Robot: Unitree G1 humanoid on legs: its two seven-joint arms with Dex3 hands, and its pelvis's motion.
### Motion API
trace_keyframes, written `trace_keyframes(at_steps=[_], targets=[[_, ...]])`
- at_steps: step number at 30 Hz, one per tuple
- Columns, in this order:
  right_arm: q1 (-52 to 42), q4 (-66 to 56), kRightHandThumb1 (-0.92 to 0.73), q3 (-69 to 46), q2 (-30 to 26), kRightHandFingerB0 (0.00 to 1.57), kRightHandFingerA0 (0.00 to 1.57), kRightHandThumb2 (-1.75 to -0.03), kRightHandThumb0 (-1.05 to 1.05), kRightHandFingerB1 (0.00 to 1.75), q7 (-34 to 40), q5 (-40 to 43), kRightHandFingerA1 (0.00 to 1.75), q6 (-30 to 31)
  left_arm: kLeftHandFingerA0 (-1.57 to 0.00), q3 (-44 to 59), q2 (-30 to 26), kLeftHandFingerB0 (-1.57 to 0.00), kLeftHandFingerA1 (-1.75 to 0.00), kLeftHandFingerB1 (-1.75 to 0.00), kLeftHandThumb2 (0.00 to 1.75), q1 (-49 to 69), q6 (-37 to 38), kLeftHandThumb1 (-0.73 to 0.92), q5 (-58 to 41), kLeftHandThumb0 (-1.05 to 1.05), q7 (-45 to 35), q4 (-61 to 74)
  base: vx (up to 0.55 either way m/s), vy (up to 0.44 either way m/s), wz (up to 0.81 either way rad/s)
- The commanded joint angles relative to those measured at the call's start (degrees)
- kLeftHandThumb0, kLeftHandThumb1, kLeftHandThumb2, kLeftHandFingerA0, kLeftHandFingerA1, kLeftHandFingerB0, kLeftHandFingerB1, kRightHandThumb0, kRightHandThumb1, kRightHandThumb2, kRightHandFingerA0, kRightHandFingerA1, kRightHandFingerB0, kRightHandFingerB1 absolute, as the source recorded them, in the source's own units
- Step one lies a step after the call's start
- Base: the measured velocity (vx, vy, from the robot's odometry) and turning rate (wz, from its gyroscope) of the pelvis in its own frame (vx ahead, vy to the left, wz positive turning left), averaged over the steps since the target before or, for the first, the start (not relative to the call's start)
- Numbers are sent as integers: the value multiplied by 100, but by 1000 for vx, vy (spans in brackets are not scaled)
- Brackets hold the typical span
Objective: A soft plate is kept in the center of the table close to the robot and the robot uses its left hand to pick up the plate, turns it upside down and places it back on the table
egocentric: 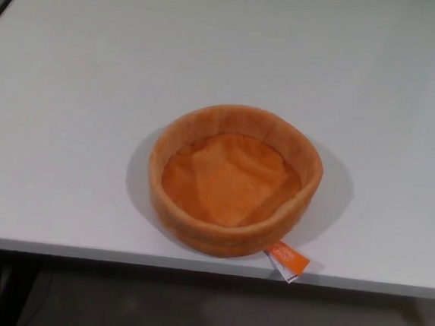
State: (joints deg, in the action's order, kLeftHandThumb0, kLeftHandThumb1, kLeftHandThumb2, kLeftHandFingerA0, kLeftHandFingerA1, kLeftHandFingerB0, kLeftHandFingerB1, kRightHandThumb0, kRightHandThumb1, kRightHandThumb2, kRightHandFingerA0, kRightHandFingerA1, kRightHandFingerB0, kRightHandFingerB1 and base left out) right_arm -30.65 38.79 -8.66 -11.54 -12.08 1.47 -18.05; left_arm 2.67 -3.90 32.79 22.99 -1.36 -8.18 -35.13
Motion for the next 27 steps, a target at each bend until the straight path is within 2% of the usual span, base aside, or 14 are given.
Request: trace_keyframes(at_steps=[1,2,3,5,6,7,8,17,21,22,23,27], targets=[[-715,-720,-68,-642,-193,37,51,-102,-67,49,-1443,1418,55,-2745,-26,378,187,-26,-43,-31,67,775,3359,89,-1328,-84,-860,794,0,0,0],[-680,-661,-67,-669,-163,38,52,-101,-67,50,-1499,1464,55,-2773,-27,386,197,-26,-43,-31,67,774,3409,89,-1294,-84,-824,780,0,0,0],[-673,-632,-83,-684,-160,45,61,-66,-68,34,-1520,1474,38,-2778,-26,388,198,-26,-43,-31,67,772,3434,89,-1278,-85,-816,764,0,0,0],[-672,-611,-82,-711,-149,46,60,-66,-66,34,-1585,1515,38,-2762,-26,395,208,-26,-43,-32,67,767,3496,89,-1267,-85,-804,734,0,0,0],[-684,-619,-67,-722,-148,39,52,-101,-65,50,-1601,1520,55,-2757,-25,401,212,-25,-43,-31,67,793,3526,90,-1248,-85,-776,767,0,0,0],[-698,-625,-67,-732,-155,39,52,-101,-65,50,-1594,1505,55,-2761,-25,406,213,-25,-43,-31,67,833,3546,90,-1214,-85,-736,821,0,0,0],[-714,-621,-83,-743,-168,45,61,-66,-66,34,-1602,1496,38,-2796,-24,391,227,-25,-44,-31,67,885,3533,90,-1262,-85,-768,917,0,0,0],[-689,-581,-83,-798,-145,45,60,-66,-68,34,-1672,1430,38,-2851,-21,326,207,-21,-43,-31,67,1492,3292,88,-2072,-92,-947,2652,0,0,0],[-732,-564,-83,-831,-110,45,60,-66,-67,34,-1799,1519,38,-2914,-23,330,99,-22,-46,-32,67,1730,3163,89,-1986,-95,-781,3710,0,0,0],[-721,-578,-67,-833,-99,38,52,-102,-69,50,-1777,1509,55,-2916,-24,326,33,-24,-48,-31,67,1704,3120,88,-2047,-96,-794,3982,0,0,0],[-725,-537,-83,-845,-92,45,60,-65,-68,34,-1862,1571,37,-2889,-25,363,1,-25,-49,-31,67,1721,3104,88,-2038,-97,-778,4153,0,0,0],[-692,-457,-82,-878,-57,45,59,-66,-68,35,-1979,1663,37,-2982,-27,541,-75,-25,-48,-32,68,1659,2878,87,-1921,-96,-652,4843,0,0,0]])
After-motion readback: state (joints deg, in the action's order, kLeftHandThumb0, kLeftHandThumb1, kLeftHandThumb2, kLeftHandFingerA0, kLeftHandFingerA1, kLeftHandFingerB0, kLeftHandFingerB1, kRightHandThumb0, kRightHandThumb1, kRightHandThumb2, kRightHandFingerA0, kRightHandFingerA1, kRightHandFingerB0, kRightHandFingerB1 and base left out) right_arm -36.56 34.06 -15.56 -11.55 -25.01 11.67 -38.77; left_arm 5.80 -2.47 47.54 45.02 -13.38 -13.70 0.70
